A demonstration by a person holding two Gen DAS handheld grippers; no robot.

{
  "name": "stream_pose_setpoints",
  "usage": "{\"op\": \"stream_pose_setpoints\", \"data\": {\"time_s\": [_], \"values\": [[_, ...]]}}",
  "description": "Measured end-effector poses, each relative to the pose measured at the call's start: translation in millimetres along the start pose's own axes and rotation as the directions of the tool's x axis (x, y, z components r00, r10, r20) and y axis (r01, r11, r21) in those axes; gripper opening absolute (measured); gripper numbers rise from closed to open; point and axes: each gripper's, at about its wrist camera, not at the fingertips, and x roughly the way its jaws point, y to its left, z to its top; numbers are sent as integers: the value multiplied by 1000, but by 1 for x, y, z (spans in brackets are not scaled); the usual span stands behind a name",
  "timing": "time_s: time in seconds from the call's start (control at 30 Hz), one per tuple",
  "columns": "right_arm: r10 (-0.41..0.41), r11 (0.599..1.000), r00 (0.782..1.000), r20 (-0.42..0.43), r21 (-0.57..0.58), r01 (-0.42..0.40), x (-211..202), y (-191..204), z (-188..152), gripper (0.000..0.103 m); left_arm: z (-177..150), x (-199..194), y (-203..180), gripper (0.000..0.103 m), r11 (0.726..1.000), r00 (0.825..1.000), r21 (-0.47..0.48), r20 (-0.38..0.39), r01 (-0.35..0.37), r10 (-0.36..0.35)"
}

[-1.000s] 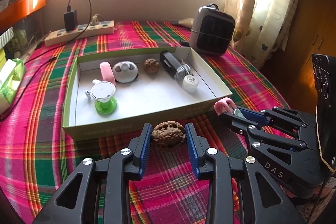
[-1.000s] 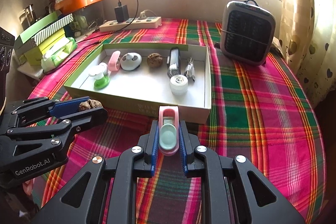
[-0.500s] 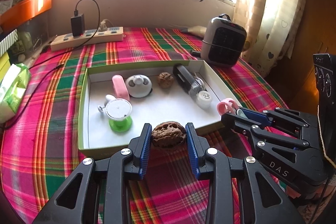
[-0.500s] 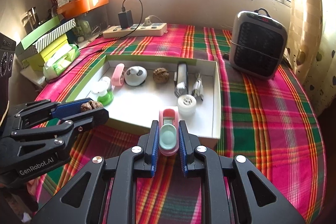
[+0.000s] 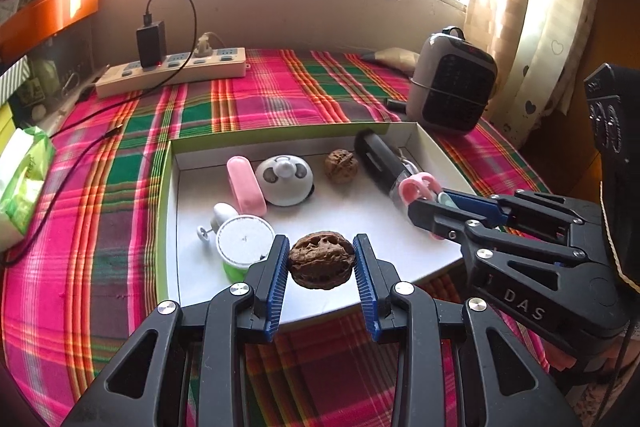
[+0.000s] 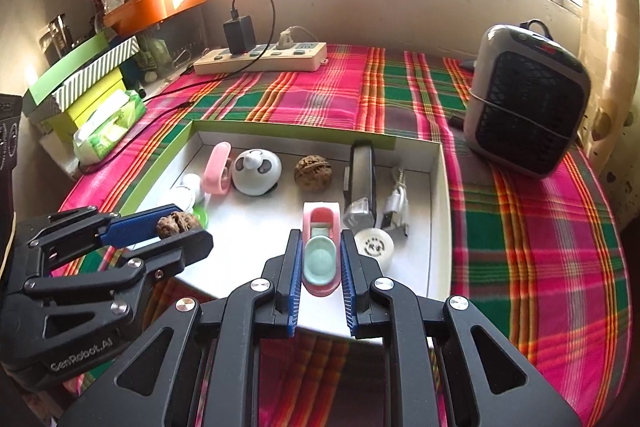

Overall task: Organize objects
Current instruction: 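Carry the holder with the right tool while the left tool carries the walnut into the box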

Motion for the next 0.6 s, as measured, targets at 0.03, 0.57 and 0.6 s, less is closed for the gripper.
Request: {"op": "stream_pose_setpoints", "data": {"time_s": [0.03,0.57,0.6], "values": [[5,1000,1000,-4,1,-5,3,0,2,19,1,2,1,31,1000,1000,1,-3,-1,1],[24,1000,998,-60,-11,-25,35,-3,13,19,-1,25,7,31,1000,998,-2,-65,-21,21],[24,1000,998,-64,-13,-25,37,-2,13,19,-1,25,7,31,1000,998,-3,-65,-19,19]]}}
